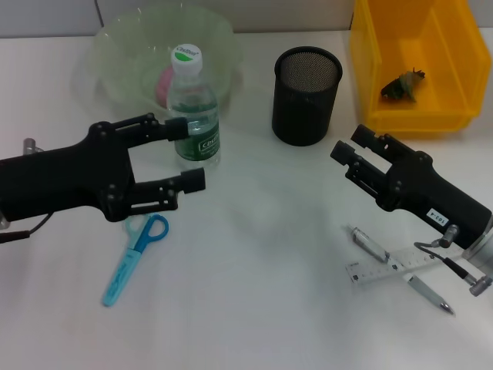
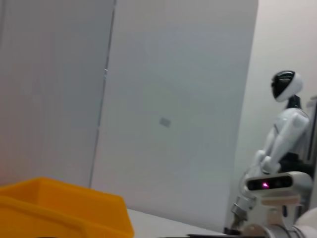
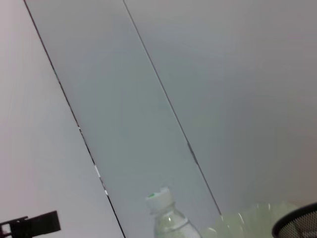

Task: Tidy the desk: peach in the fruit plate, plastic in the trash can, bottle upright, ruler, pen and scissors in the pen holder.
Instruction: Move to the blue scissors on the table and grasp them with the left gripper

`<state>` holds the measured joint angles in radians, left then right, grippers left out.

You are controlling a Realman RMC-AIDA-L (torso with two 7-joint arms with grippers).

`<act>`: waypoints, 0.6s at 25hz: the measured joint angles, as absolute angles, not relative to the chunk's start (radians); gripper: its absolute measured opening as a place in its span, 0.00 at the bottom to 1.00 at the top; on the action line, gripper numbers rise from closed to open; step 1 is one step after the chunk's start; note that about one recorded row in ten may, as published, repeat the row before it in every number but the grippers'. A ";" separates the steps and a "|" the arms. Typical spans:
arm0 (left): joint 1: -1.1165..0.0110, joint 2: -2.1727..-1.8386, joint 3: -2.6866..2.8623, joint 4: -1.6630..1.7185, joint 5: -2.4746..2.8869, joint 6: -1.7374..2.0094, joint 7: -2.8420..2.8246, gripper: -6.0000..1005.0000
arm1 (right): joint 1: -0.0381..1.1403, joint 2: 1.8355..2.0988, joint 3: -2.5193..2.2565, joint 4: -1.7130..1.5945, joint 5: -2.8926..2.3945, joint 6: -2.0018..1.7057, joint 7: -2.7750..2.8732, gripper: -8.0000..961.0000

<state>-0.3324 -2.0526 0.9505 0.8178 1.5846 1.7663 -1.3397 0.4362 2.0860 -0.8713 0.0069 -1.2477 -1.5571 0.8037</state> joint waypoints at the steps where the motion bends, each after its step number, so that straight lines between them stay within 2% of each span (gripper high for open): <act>1: -0.330 -2.054 0.943 0.818 1.585 1.764 -1.340 0.79 | 0.434 2.086 -0.871 0.005 -1.248 -1.570 0.804 0.60; 5: -0.324 -2.053 0.900 0.828 1.587 1.697 -1.437 0.79 | 0.427 2.086 -0.871 0.005 -1.249 -1.582 0.801 0.60; 11: -0.320 -2.027 0.888 0.937 1.684 1.674 -1.680 0.79 | 0.423 2.087 -0.871 0.005 -1.249 -1.575 0.801 0.60; 15: -0.323 -2.044 0.889 1.064 1.839 1.656 -1.893 0.79 | 0.423 2.088 -0.869 0.007 -1.249 -1.555 0.800 0.60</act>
<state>-0.3226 -2.0440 0.8891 1.0641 1.8389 1.6562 -1.8934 0.4230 2.0881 -0.8689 0.0065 -1.2487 -1.5552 0.8003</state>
